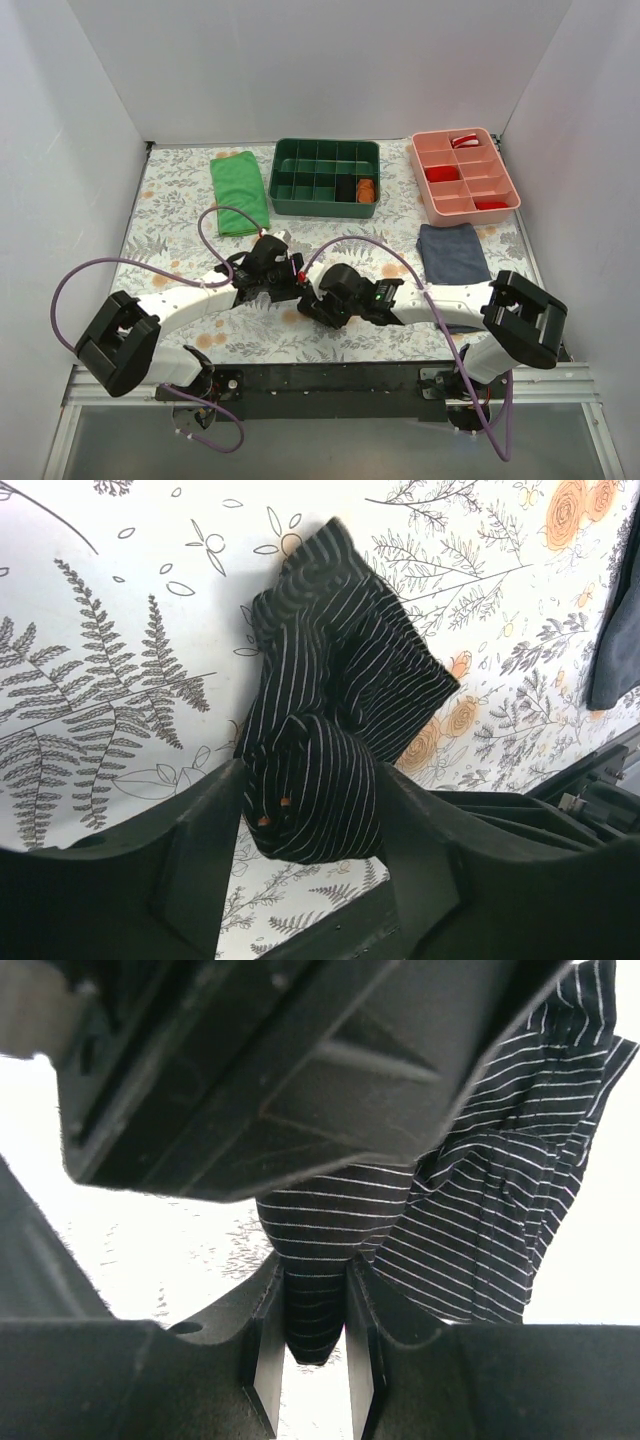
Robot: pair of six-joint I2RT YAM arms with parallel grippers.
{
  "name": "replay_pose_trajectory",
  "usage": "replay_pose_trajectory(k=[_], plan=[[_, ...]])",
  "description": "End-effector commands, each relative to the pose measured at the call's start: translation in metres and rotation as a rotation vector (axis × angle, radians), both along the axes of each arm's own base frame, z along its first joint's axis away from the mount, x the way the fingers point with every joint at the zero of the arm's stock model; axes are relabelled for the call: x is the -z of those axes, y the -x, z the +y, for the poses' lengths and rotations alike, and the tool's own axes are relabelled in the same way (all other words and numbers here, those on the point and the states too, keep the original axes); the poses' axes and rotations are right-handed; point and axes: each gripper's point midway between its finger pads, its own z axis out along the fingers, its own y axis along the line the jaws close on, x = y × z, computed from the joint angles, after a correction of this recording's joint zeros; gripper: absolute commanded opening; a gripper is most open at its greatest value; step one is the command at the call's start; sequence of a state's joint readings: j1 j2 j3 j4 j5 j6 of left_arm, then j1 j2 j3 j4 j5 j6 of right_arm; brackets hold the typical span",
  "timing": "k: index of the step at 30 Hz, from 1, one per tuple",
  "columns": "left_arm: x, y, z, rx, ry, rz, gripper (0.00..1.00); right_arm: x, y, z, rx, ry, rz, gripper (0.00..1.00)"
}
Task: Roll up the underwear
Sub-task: Roll the underwear to the center of the board.
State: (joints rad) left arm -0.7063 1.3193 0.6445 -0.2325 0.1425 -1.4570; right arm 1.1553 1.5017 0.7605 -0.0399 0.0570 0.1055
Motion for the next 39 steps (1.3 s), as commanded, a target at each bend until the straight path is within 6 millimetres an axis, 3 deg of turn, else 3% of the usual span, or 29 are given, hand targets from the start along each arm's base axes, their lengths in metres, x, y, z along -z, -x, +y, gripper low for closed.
replay_pose_trajectory(k=[1, 7, 19, 27, 39], plan=[[-0.023, -0.015, 0.004, -0.052, 0.003, -0.075, 0.55, -0.011, 0.022, 0.016, -0.092, -0.123, 0.141, 0.18], [-0.028, -0.020, 0.019, -0.122, -0.020, -0.095, 0.66, -0.015, 0.025, 0.018, -0.126, -0.191, 0.268, 0.18], [-0.021, -0.008, 0.048, -0.193, -0.057, -0.094, 0.70, -0.015, 0.023, 0.025, -0.158, -0.237, 0.506, 0.18], [-0.024, 0.008, 0.053, -0.183, -0.008, -0.091, 0.70, -0.024, 0.024, 0.027, -0.186, -0.321, 0.764, 0.17], [-0.026, 0.031, 0.042, -0.103, 0.094, -0.054, 0.62, -0.016, 0.011, 0.026, -0.061, -0.270, 0.889, 0.17]])
